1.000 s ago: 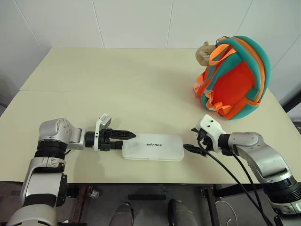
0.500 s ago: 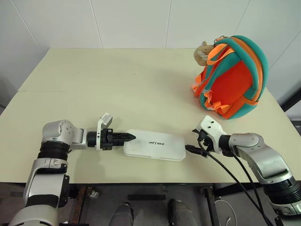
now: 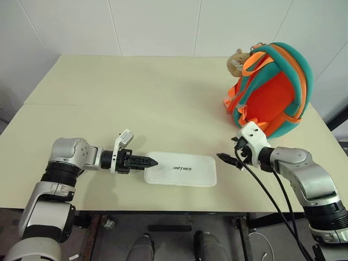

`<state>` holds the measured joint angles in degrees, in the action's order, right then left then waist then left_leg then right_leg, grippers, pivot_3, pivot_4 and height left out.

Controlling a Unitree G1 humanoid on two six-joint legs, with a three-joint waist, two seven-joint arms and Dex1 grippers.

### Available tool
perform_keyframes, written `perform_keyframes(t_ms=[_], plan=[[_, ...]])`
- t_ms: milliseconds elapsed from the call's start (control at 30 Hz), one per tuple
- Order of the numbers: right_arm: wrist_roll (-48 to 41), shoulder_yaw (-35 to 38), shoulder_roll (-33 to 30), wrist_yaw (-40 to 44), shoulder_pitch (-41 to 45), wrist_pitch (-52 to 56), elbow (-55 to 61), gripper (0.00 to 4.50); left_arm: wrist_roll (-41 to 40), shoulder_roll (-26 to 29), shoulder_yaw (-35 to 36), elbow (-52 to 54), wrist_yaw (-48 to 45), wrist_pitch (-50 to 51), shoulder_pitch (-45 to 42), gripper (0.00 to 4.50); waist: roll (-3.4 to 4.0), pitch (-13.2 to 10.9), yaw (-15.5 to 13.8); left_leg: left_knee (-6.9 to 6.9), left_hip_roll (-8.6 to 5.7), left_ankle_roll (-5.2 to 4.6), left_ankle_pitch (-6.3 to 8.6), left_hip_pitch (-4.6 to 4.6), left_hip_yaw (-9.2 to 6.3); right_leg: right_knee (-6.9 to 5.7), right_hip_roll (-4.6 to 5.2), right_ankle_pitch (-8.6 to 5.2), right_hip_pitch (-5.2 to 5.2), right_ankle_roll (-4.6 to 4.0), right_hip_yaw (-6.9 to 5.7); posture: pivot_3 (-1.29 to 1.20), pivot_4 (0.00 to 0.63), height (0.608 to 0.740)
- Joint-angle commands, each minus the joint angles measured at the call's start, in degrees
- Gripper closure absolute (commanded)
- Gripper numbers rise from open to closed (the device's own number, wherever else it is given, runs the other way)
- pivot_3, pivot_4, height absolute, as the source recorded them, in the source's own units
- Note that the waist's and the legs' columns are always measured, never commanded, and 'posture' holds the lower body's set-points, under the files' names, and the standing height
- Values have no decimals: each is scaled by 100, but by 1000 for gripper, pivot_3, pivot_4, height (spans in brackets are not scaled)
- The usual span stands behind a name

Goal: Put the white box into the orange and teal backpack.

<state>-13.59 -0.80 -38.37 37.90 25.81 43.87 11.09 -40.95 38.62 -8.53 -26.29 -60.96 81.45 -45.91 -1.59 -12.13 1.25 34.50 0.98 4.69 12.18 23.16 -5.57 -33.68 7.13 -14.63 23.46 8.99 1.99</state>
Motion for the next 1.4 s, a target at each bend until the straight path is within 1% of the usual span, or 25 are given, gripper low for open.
perform_keyframes(t_ms=[33, 133, 200, 267, 400, 500, 700, 833, 900, 967, 1000, 1100, 1133, 1267, 1333, 1400], plan=[[-200, 563, 323, -435, 241, 38, 48, 0, 190, 62, 179, 114, 284, 27, 0, 3147, 0, 0, 7, 0, 0, 0, 0, 0, 0, 0, 0, 0, 0, 0, 0, 0, 150, 740], [-327, 886, 610, -748, 389, 141, 36, 0, -19, 0, 659, 184, 319, 164, -50, 3149, 0, 0, 25, 0, 0, -1, -1, 1, -1, -5, 0, 3, 2, 3, 0, 0, 150, 740], [-426, 1202, 830, -1054, 596, 202, -80, 0, -195, -57, 1119, 188, 394, 307, -135, 3218, 0, -1, 42, -1, 1, -1, -1, 1, -2, -9, 0, 6, 6, 9, 0, 0, 150, 740], [-452, 1352, 933, -1243, 725, 177, -191, 0, -277, -101, 1374, 209, 481, 375, -156, 3230, 1, -1, 46, -5, 1, -1, -1, 2, -1, -12, 0, 15, 11, 26, 0, 0, 150, 740], [-381, 1569, 1076, -1626, 1129, -41, -744, 0, -339, -202, 1771, 185, 700, 466, -279, 3249, 2, -2, 41, -18, 1, -1, -1, 1, -1, -15, 0, 17, 17, 31, 0, 0, 150, 740], [-305, 1558, 1301, -1806, 1677, -584, -1647, 0, -449, -355, 2030, 191, 767, 572, -329, 3257, 4, -4, 48, -27, 1, 0, -2, 2, 0, -12, 0, 18, 21, 33, 0, 0, 150, 740], [-252, 1518, 1723, -1895, 2769, -1566, -3321, 0, -544, -577, 2300, 294, 888, 698, -320, 3258, 9, -6, 82, -47, 1, 5, -4, 1, 0, -12, 0, 18, 26, 34, 0, 0, 150, 740], [-74, 1417, 1843, -1913, 3223, -2160, -4241, 0, -582, -637, 2408, 402, 1009, 761, -281, 3258, 10, -6, 88, -57, 1, 8, -6, 3, 0, -19, 0, 19, 27, 36, 0, 0, 150, 740], [8, 1489, 1879, -2168, 3497, -2431, -4804, 0, -609, -667, 2485, 477, 1092, 791, -245, 3258, 10, -7, 92, -60, 1, 9, -6, 4, 0, -18, 0, 19, 27, 37, 0, 0, 150, 740], [-118, 1720, 1933, -2471, 3818, -2555, -5338, 381, -644, -684, 2601, 581, 1176, 836, -192, 3258, 11, -7, 95, -62, 1, 10, -6, 6, 0, -16, 0, 19, 27, 37, 0, 0, 150, 740], [-140, 1747, 1939, -2486, 3902, -2628, -5447, 589, -653, -688, 2675, 617, 1220, 847, -169, 3258, 11, -7, 97, -63, 1, 11, -6, 5, 0, -16, 0, 19, 27, 37, 0, 0, 150, 740], [-171, 1767, 1929, -2430, 3995, -2741, -5554, 1631, -674, -692, 2878, 703, 1360, 865, -94, 3258, 11, -7, 115, -64, 1, 12, -7, 5, 0, -16, 0, 19, 27, 37, 0, 0, 150, 740], [-190, 1755, 1923, -2370, 3958, -2727, -5453, 1874, -669, -686, 2974, 722, 1416, 849, -67, 3258, 11, -7, 130, -64, 1, 12, -7, 5, -1, -16, 0, 19, 27, 37, 0, 0, 150, 740], [-340, 1760, 1926, -2239, 3815, -2498, -4967, 3302, -630, -695, 3266, 725, 1649, 759, -48, 3260, 12, -8, 186, -66, 1, 12, -7, 5, -1, -17, 0, 18, 27, 39, 0, 0, 150, 740], [-638, 1726, 1963, -2062, 3617, -2013, -4102, 4005, -553, -581, 3435, 601, 1770, 582, -110, 3264, 13, -8, 189, -66, 1, 12, -7, 5, -1, -18, 0, 18, 27, 39, 0, 0, 150, 740], [-909, 1620, 1980, -1882, 3406, -1520, -3253, 4500, -501, -464, 3564, 461, 1852, 405, -182, 3273, 15, -10, 207, -68, 2, 12, -7, 6, -1, -19, 0, 17, 31, 40, 0, 0, 150, 740]])
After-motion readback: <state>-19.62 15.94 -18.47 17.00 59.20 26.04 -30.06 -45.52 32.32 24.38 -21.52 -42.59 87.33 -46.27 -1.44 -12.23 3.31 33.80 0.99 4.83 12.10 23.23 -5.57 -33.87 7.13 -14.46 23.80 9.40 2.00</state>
